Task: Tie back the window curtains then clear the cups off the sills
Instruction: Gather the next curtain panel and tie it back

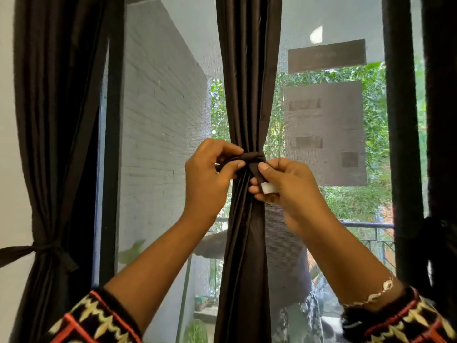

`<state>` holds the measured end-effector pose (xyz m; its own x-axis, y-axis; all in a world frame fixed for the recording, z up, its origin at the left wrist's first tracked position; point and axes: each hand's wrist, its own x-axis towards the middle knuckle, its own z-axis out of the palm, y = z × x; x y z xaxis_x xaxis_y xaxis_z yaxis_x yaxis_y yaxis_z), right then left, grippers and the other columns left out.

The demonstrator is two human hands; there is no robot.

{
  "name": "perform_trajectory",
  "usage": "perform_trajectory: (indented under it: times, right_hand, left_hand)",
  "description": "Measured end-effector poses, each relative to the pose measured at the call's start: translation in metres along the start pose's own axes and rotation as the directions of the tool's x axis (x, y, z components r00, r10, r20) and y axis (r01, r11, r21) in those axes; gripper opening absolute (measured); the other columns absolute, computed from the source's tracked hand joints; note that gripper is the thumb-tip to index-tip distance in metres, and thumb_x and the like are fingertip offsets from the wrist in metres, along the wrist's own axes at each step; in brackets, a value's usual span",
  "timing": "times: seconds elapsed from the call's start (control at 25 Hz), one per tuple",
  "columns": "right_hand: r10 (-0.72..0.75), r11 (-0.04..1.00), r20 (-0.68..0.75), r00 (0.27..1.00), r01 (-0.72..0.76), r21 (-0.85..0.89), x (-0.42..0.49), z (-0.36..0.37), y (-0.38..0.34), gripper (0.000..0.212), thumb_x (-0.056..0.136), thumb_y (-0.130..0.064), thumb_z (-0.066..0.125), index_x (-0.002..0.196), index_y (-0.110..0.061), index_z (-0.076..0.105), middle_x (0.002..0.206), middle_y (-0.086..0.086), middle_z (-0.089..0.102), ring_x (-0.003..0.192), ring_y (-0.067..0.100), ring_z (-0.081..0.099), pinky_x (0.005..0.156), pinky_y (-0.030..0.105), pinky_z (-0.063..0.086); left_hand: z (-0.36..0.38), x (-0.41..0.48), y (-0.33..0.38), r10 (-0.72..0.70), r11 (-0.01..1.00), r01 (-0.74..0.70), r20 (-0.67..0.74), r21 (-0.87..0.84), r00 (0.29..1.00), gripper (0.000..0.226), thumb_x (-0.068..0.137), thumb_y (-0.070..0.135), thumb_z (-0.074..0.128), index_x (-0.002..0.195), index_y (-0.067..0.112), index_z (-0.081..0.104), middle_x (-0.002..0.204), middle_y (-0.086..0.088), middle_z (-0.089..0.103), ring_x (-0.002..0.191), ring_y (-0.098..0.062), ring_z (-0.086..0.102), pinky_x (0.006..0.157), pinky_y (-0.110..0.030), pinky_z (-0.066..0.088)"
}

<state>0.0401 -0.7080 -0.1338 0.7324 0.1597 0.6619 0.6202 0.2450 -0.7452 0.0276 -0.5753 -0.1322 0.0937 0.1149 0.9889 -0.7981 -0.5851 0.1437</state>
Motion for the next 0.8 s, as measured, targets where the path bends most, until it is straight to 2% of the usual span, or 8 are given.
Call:
perform_trajectory:
  times: [0.08, 0.24, 0.36, 0.48, 0.56, 0.64, 0.72, 0.8]
  right_hand:
    - [-0.061, 0.995, -0.055, 0.997, 0.056, -0.087, 0.003, -0.006, -0.001, 0.020, 0.092, -0.008, 0.053, 0.072, -0.011, 0.055, 0.055, 0.002, 0.054, 0.040, 0.003, 0.051, 0.046, 0.017, 0.045]
    - [-0.166, 0.962, -0.058, 0.984, 0.149, -0.230, 0.010, -0.021, -0.002, 0.024, 0.091, -0.002, 0.054, 0.068, -0.010, 0.056, 0.050, 0.003, 0.051, 0.041, 0.009, 0.044, 0.042, 0.018, 0.038]
    - [-0.181, 0.953, -0.080, 0.980, 0.155, -0.259, 0.018, -0.035, 0.000, 0.026, 0.090, -0.001, 0.053, 0.066, -0.011, 0.055, 0.042, -0.006, 0.050, 0.038, 0.004, 0.042, 0.042, 0.017, 0.038]
    - [-0.168, 0.961, -0.138, 0.976, 0.131, -0.244, 0.022, -0.044, 0.007, 0.025, 0.089, 0.001, 0.054, 0.066, -0.010, 0.055, 0.045, -0.001, 0.049, 0.036, 0.003, 0.042, 0.040, 0.016, 0.037]
    - [-0.134, 0.977, -0.169, 0.976, 0.102, -0.187, 0.022, -0.040, 0.015, 0.025, 0.091, 0.000, 0.052, 0.067, -0.008, 0.053, 0.048, 0.002, 0.049, 0.035, 0.001, 0.043, 0.040, 0.015, 0.039]
    - [-0.074, 0.992, -0.167, 0.983, 0.055, -0.116, 0.017, -0.032, 0.025, 0.023, 0.093, -0.005, 0.050, 0.070, -0.007, 0.053, 0.055, 0.004, 0.052, 0.042, 0.005, 0.049, 0.047, 0.019, 0.045]
    - [-0.023, 0.998, -0.141, 0.990, 0.016, -0.055, 0.011, -0.028, 0.041, 0.017, 0.091, -0.020, 0.057, 0.082, -0.004, 0.058, 0.071, 0.010, 0.060, 0.060, 0.016, 0.059, 0.060, 0.030, 0.050]
    - [0.006, 0.996, -0.115, 0.993, -0.017, -0.091, 0.004, -0.026, 0.057, 0.040, 0.075, -0.041, 0.071, 0.092, -0.005, 0.062, 0.083, 0.012, 0.065, 0.074, 0.025, 0.063, 0.072, 0.042, 0.054]
  left_hand:
    - [-0.003, 0.004, 0.001, -0.054, 0.996, 0.056, 0.036, -0.065, 0.998, 0.017, 0.077, -0.007, 0.064, 0.082, 0.010, 0.065, 0.077, 0.002, 0.058, 0.070, -0.011, 0.061, 0.063, -0.018, 0.054]
    - [-0.008, 0.010, 0.001, -0.080, 0.997, 0.079, 0.112, 0.012, 0.991, 0.013, 0.077, -0.011, 0.062, 0.080, 0.001, 0.066, 0.074, 0.001, 0.057, 0.066, -0.011, 0.059, 0.058, -0.020, 0.055]
    - [-0.012, 0.018, -0.003, -0.115, 0.993, 0.114, 0.109, 0.013, 0.987, 0.013, 0.077, -0.009, 0.064, 0.076, 0.004, 0.066, 0.069, 0.004, 0.056, 0.060, -0.005, 0.058, 0.053, -0.018, 0.054]
    - [-0.009, 0.019, -0.007, -0.150, 0.989, 0.149, 0.087, 0.023, 0.985, 0.017, 0.076, -0.009, 0.066, 0.073, 0.008, 0.066, 0.066, 0.005, 0.058, 0.057, -0.006, 0.058, 0.053, -0.024, 0.056]
    - [-0.001, 0.012, -0.010, -0.215, 0.976, 0.217, 0.034, -0.034, 0.976, 0.019, 0.076, -0.008, 0.065, 0.070, 0.010, 0.064, 0.066, 0.002, 0.059, 0.058, -0.012, 0.059, 0.056, -0.030, 0.057]
    - [0.009, -0.004, -0.014, -0.317, 0.935, 0.323, 0.067, -0.146, 0.946, 0.019, 0.078, -0.004, 0.065, 0.073, 0.013, 0.061, 0.069, -0.002, 0.061, 0.062, -0.017, 0.060, 0.057, -0.030, 0.057]
    - [0.018, -0.027, -0.017, -0.385, 0.892, 0.418, 0.198, -0.172, 0.902, 0.018, 0.077, 0.008, 0.071, 0.085, 0.018, 0.058, 0.079, 0.000, 0.063, 0.073, -0.016, 0.062, 0.062, -0.027, 0.056]
    - [0.026, -0.051, -0.021, -0.442, 0.865, 0.486, 0.270, -0.123, 0.855, 0.023, 0.076, 0.013, 0.073, 0.086, 0.022, 0.055, 0.079, 0.005, 0.061, 0.076, -0.011, 0.060, 0.070, -0.025, 0.053]
